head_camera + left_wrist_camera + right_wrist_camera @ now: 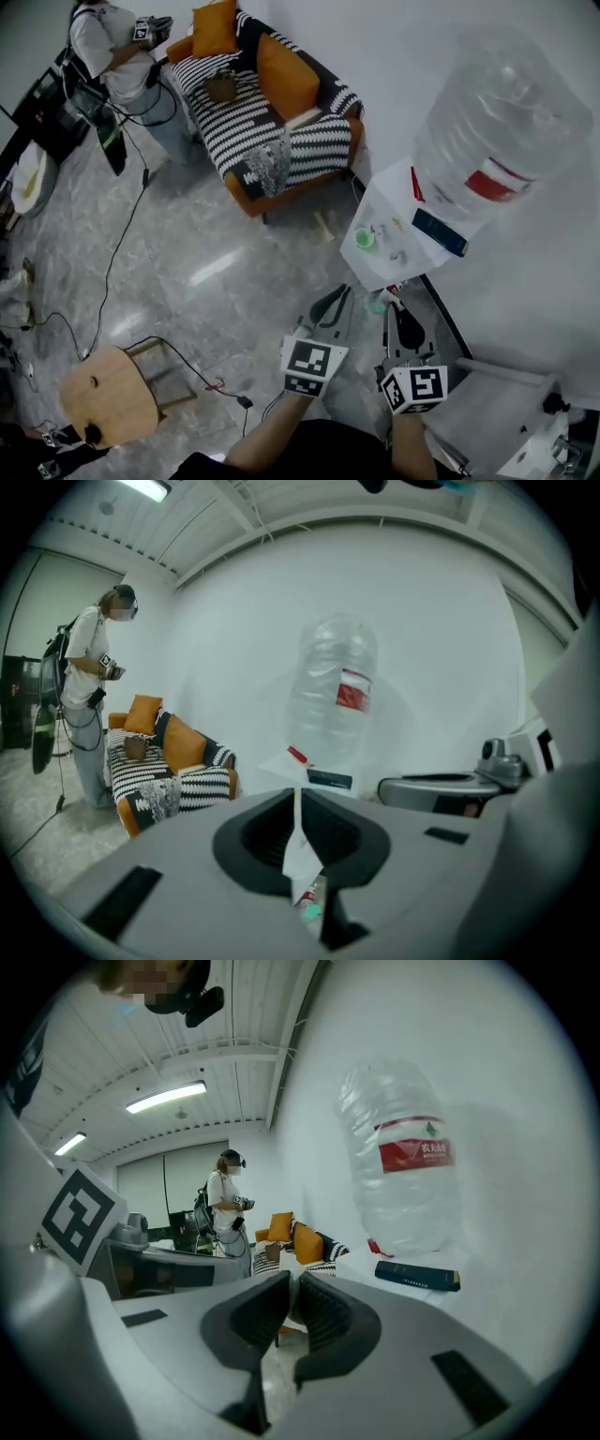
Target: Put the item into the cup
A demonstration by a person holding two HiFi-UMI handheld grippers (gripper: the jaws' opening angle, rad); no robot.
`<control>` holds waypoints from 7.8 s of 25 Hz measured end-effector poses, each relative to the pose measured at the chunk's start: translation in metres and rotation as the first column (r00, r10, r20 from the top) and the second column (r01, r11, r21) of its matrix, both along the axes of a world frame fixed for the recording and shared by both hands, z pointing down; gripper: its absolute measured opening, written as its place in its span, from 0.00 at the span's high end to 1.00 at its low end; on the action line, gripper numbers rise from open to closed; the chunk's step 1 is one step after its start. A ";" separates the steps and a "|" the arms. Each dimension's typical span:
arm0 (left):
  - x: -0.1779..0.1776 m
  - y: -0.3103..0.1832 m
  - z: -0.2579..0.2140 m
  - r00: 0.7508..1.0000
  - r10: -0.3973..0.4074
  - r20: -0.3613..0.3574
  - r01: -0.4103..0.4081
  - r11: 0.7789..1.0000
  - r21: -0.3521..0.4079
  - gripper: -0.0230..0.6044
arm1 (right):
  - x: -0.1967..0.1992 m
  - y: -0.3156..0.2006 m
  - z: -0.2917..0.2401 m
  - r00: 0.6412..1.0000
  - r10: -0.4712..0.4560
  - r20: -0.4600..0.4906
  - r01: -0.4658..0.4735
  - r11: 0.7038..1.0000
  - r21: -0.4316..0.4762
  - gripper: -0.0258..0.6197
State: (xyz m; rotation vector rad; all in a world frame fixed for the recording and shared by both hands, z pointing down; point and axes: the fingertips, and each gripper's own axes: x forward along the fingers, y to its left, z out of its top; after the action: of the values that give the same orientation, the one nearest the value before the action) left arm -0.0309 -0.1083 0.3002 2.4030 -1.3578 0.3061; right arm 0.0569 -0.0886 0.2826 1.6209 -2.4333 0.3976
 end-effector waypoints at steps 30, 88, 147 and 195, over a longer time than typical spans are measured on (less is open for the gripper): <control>0.019 -0.057 0.264 0.998 -0.059 -0.015 0.055 0.980 -0.193 0.91 | 0.026 -0.079 0.286 0.982 0.181 0.059 -0.170 0.973 -0.157 0.90; 0.002 -0.068 0.306 0.999 0.025 -0.026 -0.031 0.956 -0.290 0.92 | 0.035 -0.244 0.407 0.951 0.293 -0.103 -0.305 0.943 -0.135 0.92; 0.028 0.030 -0.041 0.992 0.043 -0.116 -0.035 0.997 0.071 0.91 | 0.035 0.016 -0.019 0.993 0.042 0.112 -0.055 0.992 0.116 0.94; 0.098 0.014 -0.133 0.995 0.091 0.038 -0.099 0.932 0.349 0.94 | 0.052 0.000 -0.120 0.998 -0.019 0.054 0.000 0.943 0.332 0.94</control>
State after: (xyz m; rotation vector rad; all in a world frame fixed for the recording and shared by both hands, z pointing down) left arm 0.0667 -0.0945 0.1676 2.7695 -1.4079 0.1207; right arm 0.1086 -0.0883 0.1631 1.7419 -2.6638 0.0283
